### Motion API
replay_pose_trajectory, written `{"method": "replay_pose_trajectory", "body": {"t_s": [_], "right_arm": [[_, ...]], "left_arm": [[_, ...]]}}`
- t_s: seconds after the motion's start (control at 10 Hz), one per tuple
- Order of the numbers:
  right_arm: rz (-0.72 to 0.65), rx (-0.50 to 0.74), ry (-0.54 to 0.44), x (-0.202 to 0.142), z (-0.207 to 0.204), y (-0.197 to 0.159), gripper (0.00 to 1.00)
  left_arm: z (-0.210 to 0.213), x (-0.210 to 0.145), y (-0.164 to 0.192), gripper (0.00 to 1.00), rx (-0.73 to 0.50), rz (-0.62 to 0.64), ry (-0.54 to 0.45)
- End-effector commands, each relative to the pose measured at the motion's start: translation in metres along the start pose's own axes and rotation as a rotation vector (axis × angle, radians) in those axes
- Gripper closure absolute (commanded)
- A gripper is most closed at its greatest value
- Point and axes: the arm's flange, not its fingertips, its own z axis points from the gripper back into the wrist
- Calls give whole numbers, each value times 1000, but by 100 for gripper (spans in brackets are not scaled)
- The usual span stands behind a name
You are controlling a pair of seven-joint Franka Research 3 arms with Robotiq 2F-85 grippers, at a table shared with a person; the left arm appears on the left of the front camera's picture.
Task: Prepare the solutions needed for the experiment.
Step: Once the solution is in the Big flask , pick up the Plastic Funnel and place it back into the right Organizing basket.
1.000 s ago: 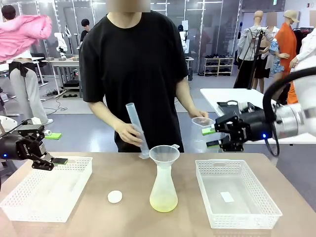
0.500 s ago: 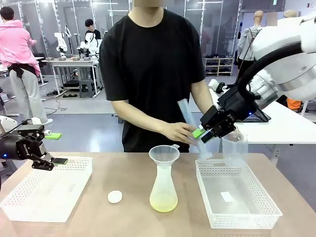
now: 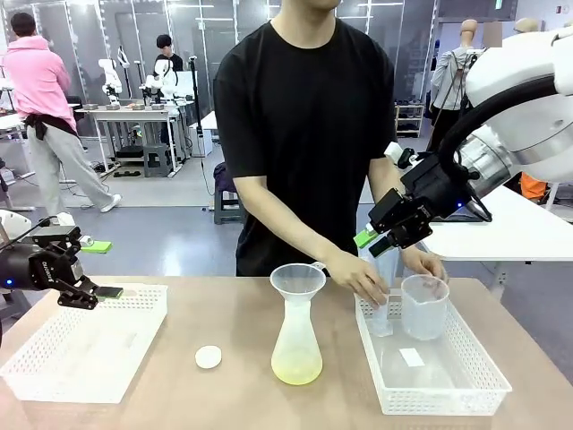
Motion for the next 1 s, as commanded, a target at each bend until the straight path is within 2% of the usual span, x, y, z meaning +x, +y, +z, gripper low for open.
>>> {"method": "replay_pose_trajectory", "body": {"t_s": [0.0, 0.2, 0.3, 0.5, 0.8, 0.9], "right_arm": [[2, -2, 3, 0, -1, 1, 46], [97, -212, 94, 16, -19, 34, 46], [131, -260, 121, 23, -27, 45, 46], [149, -289, 162, 36, -37, 61, 46], [57, -358, 197, 39, -47, 67, 46], [150, -309, 183, 32, -43, 67, 46]], "left_arm": [[-1, 0, -2, 0, -2, 5, 1], [-1, 0, -2, 0, -2, 5, 1], [-1, 0, -2, 0, -2, 5, 1], [-1, 0, -2, 0, -2, 5, 1], [-1, 0, -2, 0, -2, 5, 1], [-1, 0, -2, 0, -2, 5, 1]]}}
